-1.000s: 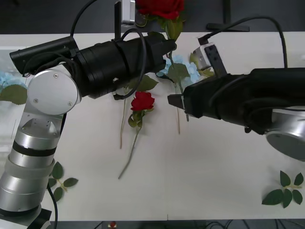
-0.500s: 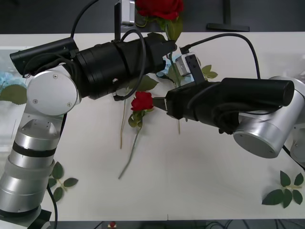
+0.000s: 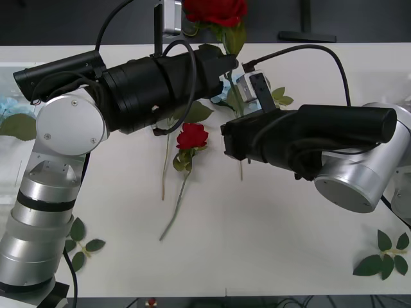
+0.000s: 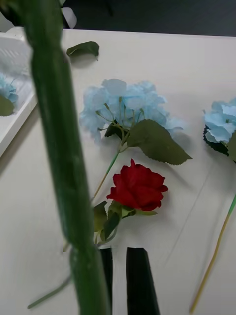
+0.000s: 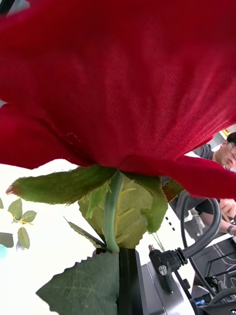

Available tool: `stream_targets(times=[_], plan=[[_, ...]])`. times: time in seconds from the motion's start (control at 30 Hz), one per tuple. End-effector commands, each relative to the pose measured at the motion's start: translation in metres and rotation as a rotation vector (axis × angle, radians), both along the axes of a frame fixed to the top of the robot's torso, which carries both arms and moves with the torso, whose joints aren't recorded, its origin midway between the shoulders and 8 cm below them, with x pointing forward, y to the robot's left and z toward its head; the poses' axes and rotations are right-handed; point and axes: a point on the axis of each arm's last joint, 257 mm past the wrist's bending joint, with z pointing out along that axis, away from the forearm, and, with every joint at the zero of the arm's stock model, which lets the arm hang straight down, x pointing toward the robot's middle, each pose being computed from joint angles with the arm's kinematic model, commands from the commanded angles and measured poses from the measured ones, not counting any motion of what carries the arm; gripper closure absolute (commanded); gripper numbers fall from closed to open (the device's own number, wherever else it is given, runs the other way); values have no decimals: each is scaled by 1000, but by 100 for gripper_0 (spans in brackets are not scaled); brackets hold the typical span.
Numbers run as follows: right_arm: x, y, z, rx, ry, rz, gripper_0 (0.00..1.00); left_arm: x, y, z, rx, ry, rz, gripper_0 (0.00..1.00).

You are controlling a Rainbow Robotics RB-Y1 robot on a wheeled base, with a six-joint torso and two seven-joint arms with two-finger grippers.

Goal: Place the red flowers into the right box and the blue flowers into the left box. If a person shows an open palm, hand one flower to the person first, then continue sorting.

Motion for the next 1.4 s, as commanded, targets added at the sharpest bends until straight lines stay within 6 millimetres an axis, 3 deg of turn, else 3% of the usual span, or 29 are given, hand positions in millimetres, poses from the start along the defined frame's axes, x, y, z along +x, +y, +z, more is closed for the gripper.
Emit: stream_targets(times=[0.03, 0.27, 0.3, 0.33, 0.47, 0.53, 0.73, 0.93, 1.0, 1.27, 1.33, 1.4], plan=[[2, 5, 24, 18, -54, 19, 100, -5, 1, 4, -45, 23, -4, 100], [3, 1, 24, 24, -51, 13, 100, -6, 1, 6, -49, 21, -6, 99], [3, 2, 26, 27, -54, 14, 100, -6, 1, 6, -49, 21, -6, 67], [4, 1, 26, 28, -54, 12, 100, -6, 1, 6, -49, 21, -6, 51], [5, -3, 31, 43, -50, 4, 100, -6, 1, 6, -49, 21, -6, 11], [6, -4, 35, 54, -45, 1, 100, -6, 1, 6, -49, 21, -6, 1], [7, -18, 52, 84, -26, -4, 100, -6, 1, 6, -49, 21, -6, 0], [9, -45, 74, 106, 2, -24, 100, -6, 1, 6, -49, 21, -6, 0], [9, -57, 81, 97, 16, -37, 100, -2, 3, -3, -44, 44, 2, 0], [-23, -124, 121, 27, 183, -95, 100, 5, 34, -17, 37, 115, -1, 0], [-30, -146, 128, -5, 225, -123, 100, 7, 42, -25, 72, 142, 7, 0], [-37, -181, 135, -44, 293, -174, 100, 11, 57, -40, 124, 212, 38, 0]])
